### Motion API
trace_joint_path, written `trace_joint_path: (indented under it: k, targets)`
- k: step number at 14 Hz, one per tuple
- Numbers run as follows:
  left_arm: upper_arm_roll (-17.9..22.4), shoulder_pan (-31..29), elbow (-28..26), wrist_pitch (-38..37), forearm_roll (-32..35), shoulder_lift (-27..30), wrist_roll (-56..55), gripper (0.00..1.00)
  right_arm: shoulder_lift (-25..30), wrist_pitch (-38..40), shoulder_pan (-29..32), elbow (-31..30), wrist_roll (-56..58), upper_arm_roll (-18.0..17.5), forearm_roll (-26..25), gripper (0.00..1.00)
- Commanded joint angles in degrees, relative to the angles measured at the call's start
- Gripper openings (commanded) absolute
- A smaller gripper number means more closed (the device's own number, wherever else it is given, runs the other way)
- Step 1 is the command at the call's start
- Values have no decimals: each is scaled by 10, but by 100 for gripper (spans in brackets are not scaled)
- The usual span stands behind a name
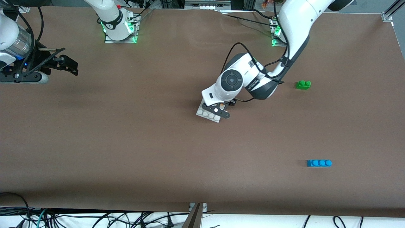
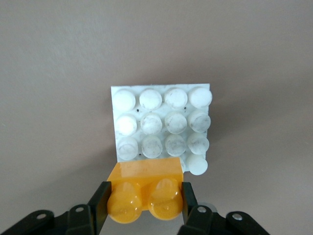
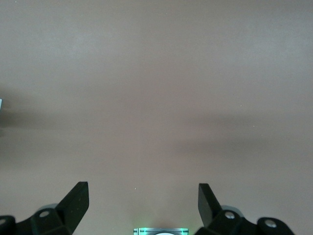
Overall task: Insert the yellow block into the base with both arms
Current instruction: 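Carry the yellow block with the left gripper over the white base plate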
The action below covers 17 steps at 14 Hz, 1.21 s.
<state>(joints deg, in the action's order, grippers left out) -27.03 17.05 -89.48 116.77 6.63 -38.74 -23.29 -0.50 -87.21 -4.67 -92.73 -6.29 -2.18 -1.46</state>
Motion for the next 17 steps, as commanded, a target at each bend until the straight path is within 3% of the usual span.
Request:
trace_joint_path:
  k: [1, 7, 17]
  targets:
    - [33, 41, 15, 17, 14, -14, -34, 34, 0, 8, 1, 6, -5, -2, -5, 99]
    - [37, 60, 14, 43, 65, -36, -68, 34, 0, 8, 2, 6, -5, -2, -5, 99]
    - [37, 64, 15, 43, 66, -36, -69, 34, 0, 8, 2, 6, -5, -2, -5, 99]
